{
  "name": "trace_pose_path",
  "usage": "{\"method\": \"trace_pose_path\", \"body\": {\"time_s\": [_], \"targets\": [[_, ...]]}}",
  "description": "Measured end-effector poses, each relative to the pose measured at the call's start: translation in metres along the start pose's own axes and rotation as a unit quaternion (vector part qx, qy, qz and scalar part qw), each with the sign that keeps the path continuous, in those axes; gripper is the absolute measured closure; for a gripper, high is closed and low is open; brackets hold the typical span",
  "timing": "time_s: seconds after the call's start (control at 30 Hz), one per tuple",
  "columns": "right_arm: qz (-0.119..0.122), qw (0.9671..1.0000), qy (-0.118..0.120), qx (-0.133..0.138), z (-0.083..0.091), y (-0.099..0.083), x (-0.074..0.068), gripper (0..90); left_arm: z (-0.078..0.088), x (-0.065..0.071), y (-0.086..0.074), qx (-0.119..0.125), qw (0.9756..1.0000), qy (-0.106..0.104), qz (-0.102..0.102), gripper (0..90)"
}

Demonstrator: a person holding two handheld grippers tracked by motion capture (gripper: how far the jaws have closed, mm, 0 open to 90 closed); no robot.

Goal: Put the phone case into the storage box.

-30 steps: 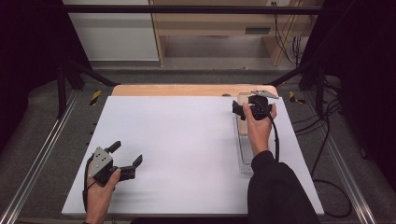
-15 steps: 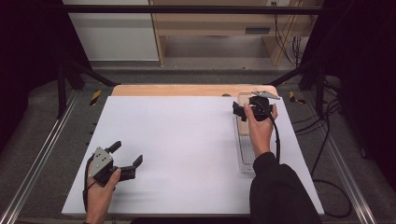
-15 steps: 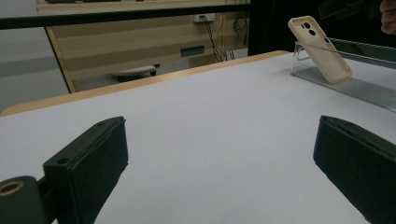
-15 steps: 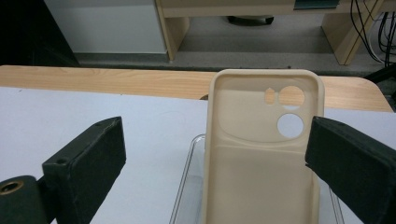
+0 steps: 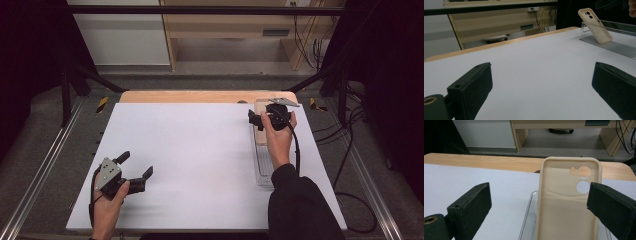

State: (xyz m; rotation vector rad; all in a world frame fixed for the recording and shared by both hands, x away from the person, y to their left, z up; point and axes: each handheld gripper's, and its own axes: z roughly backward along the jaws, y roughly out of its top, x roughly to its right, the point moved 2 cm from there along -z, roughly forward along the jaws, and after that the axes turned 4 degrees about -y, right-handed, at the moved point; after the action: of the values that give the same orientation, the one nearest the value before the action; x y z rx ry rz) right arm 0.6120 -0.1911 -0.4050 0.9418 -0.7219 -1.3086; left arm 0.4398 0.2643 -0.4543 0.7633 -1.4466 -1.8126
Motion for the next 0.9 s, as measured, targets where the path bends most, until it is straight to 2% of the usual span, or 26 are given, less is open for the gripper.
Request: {"method": "trace_pose_path", "body": {"time_s": [0.53,0.9], "targets": [[0.002,0.9999,0.01,0.005,0.01,0.001,0.0,5.6,0.0,0.0,0.0,-0.001,1.0,-0.001,0.001,2.6],[-0.012,0.9996,0.021,0.014,0.022,0.001,0.006,5.4,0.002,-0.003,-0.001,0.001,1.0,0.0,0.007,2.2]]}}
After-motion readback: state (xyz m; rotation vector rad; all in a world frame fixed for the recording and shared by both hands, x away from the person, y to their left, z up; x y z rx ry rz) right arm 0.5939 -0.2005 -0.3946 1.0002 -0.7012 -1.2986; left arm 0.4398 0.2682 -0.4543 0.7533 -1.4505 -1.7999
